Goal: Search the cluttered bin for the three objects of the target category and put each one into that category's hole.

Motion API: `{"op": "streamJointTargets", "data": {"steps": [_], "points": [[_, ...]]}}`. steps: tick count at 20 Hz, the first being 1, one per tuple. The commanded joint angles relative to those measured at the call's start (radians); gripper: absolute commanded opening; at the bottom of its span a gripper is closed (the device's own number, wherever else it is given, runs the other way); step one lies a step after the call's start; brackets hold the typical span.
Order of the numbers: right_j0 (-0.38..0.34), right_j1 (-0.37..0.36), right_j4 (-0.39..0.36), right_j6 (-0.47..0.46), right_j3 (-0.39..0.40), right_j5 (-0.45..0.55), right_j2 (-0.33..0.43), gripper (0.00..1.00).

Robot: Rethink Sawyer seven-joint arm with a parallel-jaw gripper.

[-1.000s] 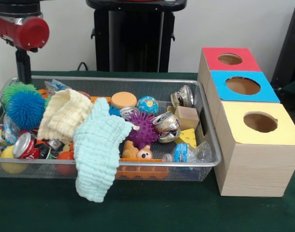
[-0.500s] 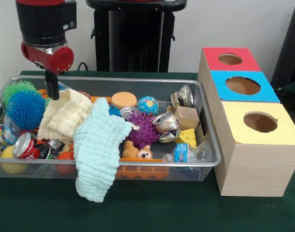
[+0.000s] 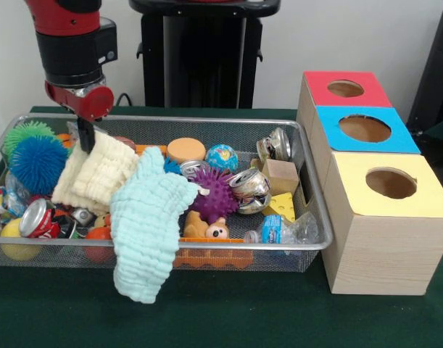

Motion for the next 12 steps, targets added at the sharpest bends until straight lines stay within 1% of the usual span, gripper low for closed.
{"op": "streamJointTargets", "data": {"steps": [1, 3, 5, 7, 12], "points": [[-0.058, 0.011, -0.008, -0.113, -0.029, 0.121, 0.021, 0.00], [-0.056, -0.007, -0.009, -0.114, -0.030, 0.137, 0.022, 0.00], [-0.053, -0.014, -0.009, -0.130, -0.057, 0.179, 0.026, 0.00], [-0.053, -0.017, -0.011, -0.137, -0.073, 0.201, 0.030, 0.00], [-0.063, -0.060, -0.008, -0.141, -0.059, 0.233, 0.034, 0.00]]}}
